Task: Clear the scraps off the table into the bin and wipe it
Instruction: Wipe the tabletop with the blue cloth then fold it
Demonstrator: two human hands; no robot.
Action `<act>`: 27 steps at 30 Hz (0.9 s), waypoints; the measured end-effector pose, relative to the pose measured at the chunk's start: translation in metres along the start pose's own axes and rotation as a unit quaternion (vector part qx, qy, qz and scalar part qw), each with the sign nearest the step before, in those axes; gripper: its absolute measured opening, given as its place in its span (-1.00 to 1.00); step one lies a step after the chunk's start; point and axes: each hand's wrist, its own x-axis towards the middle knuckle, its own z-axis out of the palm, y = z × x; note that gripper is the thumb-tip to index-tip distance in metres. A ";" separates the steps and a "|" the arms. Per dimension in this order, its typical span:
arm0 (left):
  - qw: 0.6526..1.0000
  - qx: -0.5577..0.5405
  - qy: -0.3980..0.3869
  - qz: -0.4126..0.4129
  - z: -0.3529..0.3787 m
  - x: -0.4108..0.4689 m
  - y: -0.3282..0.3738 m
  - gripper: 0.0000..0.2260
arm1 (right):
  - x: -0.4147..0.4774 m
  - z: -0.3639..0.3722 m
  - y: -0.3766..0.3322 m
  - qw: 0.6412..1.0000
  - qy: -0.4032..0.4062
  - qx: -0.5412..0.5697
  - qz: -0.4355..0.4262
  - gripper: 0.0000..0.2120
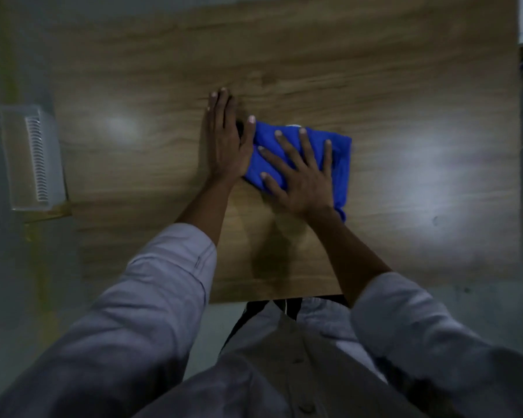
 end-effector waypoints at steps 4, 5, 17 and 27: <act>0.996 0.045 0.072 0.021 0.011 0.043 -0.003 -0.59 | 0.054 -0.019 0.039 0.997 0.022 0.010 0.080 -0.45; 0.995 0.048 0.084 0.023 0.013 0.054 -0.004 -0.60 | 0.077 -0.022 0.036 0.993 0.032 0.020 0.108 -0.44; 0.998 0.031 0.055 0.017 0.012 0.076 -0.006 -0.51 | 0.087 -0.024 0.037 0.998 0.026 -0.002 0.054 -0.45; 0.998 0.004 0.050 -0.035 0.006 0.076 0.005 -0.39 | 0.181 -0.022 -0.017 0.998 0.027 0.022 0.046 -0.44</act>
